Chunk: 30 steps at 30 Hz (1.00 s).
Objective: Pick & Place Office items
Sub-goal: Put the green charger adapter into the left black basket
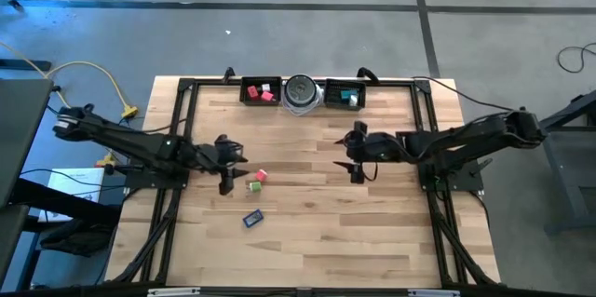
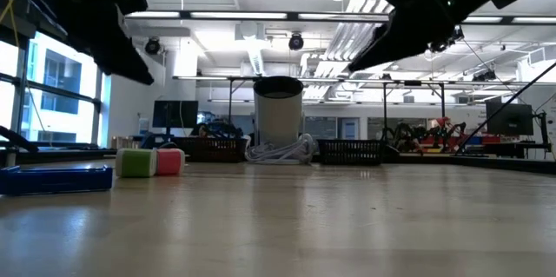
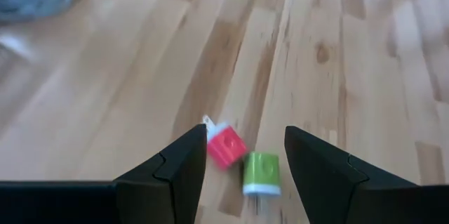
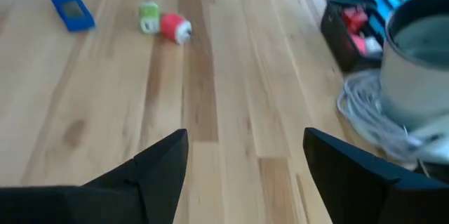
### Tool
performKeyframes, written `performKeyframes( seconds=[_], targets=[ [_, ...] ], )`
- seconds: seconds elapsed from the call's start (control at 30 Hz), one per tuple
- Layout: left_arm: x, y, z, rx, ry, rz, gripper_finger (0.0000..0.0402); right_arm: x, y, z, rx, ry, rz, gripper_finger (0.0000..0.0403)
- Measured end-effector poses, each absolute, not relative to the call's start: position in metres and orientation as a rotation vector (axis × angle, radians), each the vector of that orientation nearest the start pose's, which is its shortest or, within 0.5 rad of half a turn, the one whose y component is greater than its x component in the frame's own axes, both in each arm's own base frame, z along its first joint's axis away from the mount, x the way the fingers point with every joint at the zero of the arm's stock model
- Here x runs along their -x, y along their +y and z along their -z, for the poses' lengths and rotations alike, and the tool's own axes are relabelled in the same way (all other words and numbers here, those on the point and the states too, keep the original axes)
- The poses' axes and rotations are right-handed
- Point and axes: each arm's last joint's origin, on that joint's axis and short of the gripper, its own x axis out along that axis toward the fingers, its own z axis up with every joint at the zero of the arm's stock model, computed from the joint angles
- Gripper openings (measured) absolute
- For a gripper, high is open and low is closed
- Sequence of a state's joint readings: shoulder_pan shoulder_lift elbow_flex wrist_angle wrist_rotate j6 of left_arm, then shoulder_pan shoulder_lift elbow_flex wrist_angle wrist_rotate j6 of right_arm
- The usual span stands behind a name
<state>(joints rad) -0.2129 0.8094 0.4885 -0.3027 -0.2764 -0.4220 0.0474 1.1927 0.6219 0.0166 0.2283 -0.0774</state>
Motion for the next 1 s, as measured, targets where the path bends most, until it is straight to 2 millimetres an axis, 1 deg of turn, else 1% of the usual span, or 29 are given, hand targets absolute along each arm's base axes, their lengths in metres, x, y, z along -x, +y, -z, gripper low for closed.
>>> performKeyframes(
  seconds=[0.23,0.4,0.63,1.0],
  targets=[
    [-0.183,-0.040,-0.195,0.350,0.714,-0.165,0.0188,-0.247,0.012,-0.225,0.175,0.455,0.098,0.0270],
    [-0.197,-0.052,-0.181,0.361,0.754,-0.102,0.0188,-0.247,0.014,-0.225,0.188,0.449,0.099,0.0270],
    [-0.199,-0.061,-0.171,0.373,0.804,-0.114,0.0188,-0.247,0.014,-0.225,0.166,0.449,0.103,0.0270],
    [-0.203,-0.062,-0.157,0.346,0.857,-0.161,0.0188,-0.248,0.014,-0.226,0.157,0.438,0.102,0.0270]
  ],
)
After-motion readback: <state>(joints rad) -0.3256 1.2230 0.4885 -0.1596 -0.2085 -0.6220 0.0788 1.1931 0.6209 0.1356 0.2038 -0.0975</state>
